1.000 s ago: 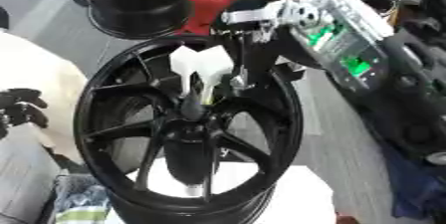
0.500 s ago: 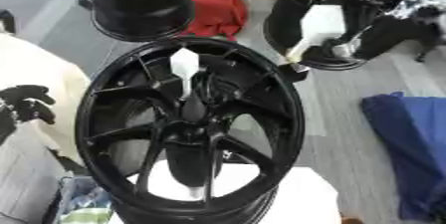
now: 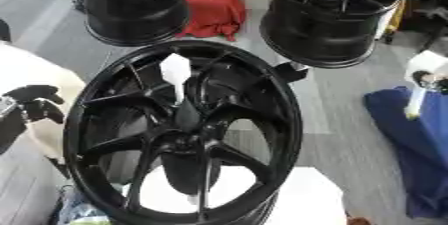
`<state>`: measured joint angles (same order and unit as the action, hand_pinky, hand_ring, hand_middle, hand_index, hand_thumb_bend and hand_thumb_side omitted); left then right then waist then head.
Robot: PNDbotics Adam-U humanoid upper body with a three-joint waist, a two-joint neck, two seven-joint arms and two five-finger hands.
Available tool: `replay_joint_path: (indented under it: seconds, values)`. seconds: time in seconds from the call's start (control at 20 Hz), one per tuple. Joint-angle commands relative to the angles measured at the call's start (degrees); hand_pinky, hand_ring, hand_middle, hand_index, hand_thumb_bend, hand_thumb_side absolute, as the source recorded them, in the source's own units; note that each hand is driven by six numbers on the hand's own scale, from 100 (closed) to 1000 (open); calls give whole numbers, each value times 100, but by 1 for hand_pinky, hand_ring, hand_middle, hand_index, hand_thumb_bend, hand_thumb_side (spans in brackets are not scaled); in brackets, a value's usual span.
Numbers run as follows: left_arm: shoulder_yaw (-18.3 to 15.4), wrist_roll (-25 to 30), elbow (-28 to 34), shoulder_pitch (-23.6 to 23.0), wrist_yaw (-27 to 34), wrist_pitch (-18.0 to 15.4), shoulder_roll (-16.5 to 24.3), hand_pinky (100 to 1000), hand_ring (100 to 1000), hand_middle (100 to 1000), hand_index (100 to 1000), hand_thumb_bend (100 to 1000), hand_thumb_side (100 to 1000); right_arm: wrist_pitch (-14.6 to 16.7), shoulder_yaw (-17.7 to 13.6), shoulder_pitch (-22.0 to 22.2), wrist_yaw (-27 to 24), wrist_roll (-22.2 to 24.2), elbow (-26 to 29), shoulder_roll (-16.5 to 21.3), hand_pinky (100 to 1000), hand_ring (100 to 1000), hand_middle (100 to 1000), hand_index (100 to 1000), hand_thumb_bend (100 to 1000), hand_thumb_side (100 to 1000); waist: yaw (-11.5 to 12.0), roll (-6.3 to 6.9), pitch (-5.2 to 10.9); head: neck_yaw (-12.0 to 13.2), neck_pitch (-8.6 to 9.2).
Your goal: Pull the pin out of the wheel hub.
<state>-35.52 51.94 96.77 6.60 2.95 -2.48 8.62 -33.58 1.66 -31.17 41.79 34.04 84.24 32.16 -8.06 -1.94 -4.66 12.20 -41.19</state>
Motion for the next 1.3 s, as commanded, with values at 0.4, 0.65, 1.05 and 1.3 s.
replay_joint_path:
  seconds: [0.4, 0.65, 1.05, 1.3]
  values:
    - [299, 3, 47, 0, -3, -52, 109, 598, 578, 628, 795, 100, 806, -325, -1429, 1118, 874, -766, 953, -923, 788, 757, 806, 904, 378, 459, 320, -37, 180, -399, -124]
    - [359, 3, 48, 22, -7, -52, 91, 598, 578, 628, 795, 100, 801, 78, -1612, 1376, 766, -1175, 1618, -1398, 761, 719, 765, 892, 332, 427, 384, -36, 165, -478, -100]
    - [359, 3, 48, 50, 22, -75, 81, 598, 578, 628, 795, 100, 799, 774, -1238, 1997, 75, -1876, 2756, -2153, 735, 684, 736, 875, 292, 420, 379, 2, 131, -506, -76]
    - [381, 3, 39, 60, 15, -87, 68, 598, 578, 629, 795, 100, 800, 1025, -960, 2190, -339, -2290, 2869, -2292, 730, 673, 725, 869, 286, 416, 380, 11, 116, -532, -72]
